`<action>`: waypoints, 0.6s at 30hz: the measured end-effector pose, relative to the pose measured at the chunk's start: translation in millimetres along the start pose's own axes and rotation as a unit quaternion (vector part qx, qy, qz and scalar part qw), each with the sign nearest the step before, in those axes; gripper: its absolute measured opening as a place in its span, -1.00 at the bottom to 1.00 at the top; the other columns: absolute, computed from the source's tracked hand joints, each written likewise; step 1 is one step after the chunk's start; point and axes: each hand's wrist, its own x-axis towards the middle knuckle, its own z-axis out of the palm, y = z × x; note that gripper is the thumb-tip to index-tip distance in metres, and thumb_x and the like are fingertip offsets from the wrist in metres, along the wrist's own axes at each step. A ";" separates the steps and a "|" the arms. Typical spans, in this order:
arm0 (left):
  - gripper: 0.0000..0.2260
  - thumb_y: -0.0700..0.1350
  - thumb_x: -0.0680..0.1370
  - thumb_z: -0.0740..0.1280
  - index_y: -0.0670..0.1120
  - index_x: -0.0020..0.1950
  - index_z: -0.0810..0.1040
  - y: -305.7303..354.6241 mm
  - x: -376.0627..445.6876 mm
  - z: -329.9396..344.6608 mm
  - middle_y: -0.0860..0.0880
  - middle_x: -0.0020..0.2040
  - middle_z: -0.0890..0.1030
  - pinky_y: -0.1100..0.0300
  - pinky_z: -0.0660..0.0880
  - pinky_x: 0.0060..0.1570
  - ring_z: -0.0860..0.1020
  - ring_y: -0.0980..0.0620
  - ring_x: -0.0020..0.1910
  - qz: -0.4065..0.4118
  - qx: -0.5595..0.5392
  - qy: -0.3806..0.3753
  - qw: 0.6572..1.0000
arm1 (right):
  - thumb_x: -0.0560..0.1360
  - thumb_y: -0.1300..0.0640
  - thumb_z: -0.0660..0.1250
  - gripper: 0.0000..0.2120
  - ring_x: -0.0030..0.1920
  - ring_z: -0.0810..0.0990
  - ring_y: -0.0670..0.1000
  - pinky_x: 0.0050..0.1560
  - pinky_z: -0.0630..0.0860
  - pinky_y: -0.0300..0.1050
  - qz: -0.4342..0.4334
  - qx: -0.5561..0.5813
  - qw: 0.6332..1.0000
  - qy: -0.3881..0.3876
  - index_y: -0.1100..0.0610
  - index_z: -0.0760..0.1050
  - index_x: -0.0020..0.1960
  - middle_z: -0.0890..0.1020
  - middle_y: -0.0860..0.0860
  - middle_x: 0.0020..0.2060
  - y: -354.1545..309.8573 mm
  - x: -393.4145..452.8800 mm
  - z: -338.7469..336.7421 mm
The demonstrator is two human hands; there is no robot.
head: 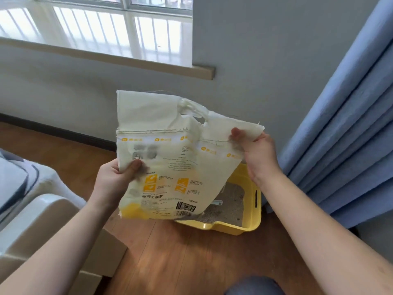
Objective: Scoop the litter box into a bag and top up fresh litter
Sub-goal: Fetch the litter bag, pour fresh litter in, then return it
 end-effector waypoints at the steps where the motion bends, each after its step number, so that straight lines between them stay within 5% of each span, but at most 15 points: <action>1: -0.83 -0.04 0.45 0.45 -0.14 -0.09 0.66 10.1 -1.0 -0.9 -0.12 -0.17 0.72 0.07 0.64 -0.20 0.70 -0.07 -0.20 -0.011 0.007 -0.001 1.000 | 0.34 0.12 0.49 -0.95 -0.20 0.68 -0.05 -0.10 0.64 -0.05 0.010 -0.006 1.000 -0.005 0.07 0.64 -0.26 0.71 -0.02 -0.29 -10.6 2.7 5.3; 8: -0.88 -0.08 0.46 0.48 -0.12 -0.12 0.69 119.4 -21.6 -16.1 -0.02 -0.23 0.72 0.10 0.56 -0.16 0.68 0.06 -0.23 -0.085 0.126 -0.015 0.988 | 0.26 0.07 0.49 -0.79 -0.23 0.67 -0.06 -0.21 0.61 -0.09 0.098 -0.031 0.995 -0.018 0.14 0.61 -0.16 0.70 0.00 -0.28 -122.0 -2.1 48.1; 13: -0.79 0.21 0.29 0.47 0.16 -0.16 0.68 227.0 -38.2 -35.5 0.04 -0.20 0.72 -0.01 0.57 -0.04 0.67 0.01 -0.11 -0.099 0.223 -0.012 0.970 | 0.33 0.20 0.48 -0.82 -0.22 0.67 -0.03 -0.26 0.60 -0.17 0.130 -0.017 0.991 -0.036 0.25 0.59 -0.11 0.68 0.10 -0.21 -224.3 -10.7 81.3; 18: -0.68 0.20 0.39 0.44 -0.03 -0.11 0.72 352.5 -70.1 -64.2 -0.03 -0.13 0.71 0.14 0.51 -0.09 0.64 0.00 -0.07 -0.111 0.282 0.016 0.953 | 0.35 0.28 0.48 -0.88 -0.24 0.67 -0.03 -0.24 0.61 -0.14 0.129 -0.016 0.989 -0.077 0.28 0.61 -0.13 0.70 0.04 -0.28 -341.5 -19.1 119.3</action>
